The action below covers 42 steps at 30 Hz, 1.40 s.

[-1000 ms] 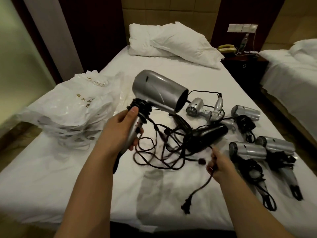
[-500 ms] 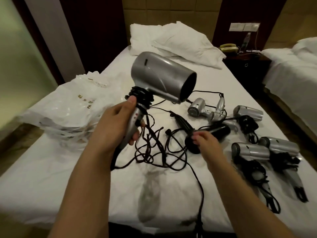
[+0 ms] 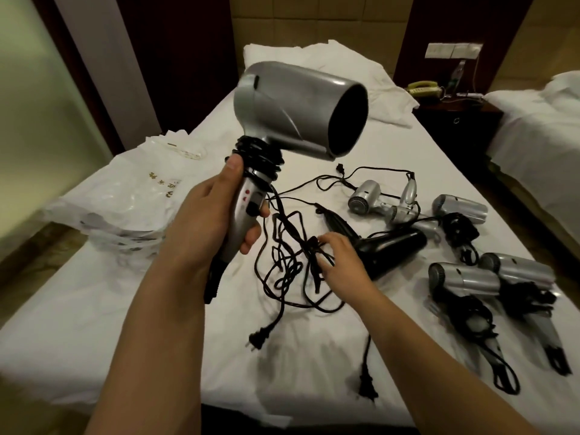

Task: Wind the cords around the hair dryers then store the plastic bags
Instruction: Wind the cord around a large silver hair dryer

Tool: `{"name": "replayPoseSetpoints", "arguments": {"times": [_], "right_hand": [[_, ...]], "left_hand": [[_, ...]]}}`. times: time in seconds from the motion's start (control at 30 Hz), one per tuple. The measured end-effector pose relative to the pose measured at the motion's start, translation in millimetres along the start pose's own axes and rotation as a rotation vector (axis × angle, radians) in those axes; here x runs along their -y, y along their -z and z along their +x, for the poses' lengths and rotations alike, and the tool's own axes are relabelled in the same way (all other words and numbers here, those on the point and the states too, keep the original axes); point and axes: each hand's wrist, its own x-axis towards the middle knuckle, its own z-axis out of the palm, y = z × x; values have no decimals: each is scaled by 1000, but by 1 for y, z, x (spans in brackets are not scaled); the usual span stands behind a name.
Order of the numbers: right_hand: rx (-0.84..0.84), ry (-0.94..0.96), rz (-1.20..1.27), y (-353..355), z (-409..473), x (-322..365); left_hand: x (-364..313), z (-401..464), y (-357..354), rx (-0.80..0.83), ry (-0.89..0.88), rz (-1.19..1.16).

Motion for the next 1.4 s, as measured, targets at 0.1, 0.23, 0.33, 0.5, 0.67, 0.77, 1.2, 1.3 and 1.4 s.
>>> {"name": "replayPoseSetpoints", "arguments": {"times": [0.1,0.23,0.33,0.5,0.67,0.77,1.2,1.3,1.4], "right_hand": [[19,114,74,1,1,12],[108,142,697,18,4,71],[392,154,594,17,9,86],[125,-167,497,17,10,21],[-146,-432,497,30,10,-32],[-265,-566,340,42,11,-64],[-334,-372,310,58,8,-2],[-90,-25,591,54,-1,70],[254,175,679,45,-8,109]], "left_hand": [[-7,-2,3,59,-27,-43],[-11,-2,3,135,-26,-66],[-14,-2,4,68,-74,-17],[-18,-3,21,-170,-23,-81],[-14,-5,18,-193,-26,-4],[-15,-4,19,-228,-48,-4],[-26,2,19,-223,-59,-93],[-20,3,0,-150,-34,-52],[-16,4,-8,-94,-48,24]]}}
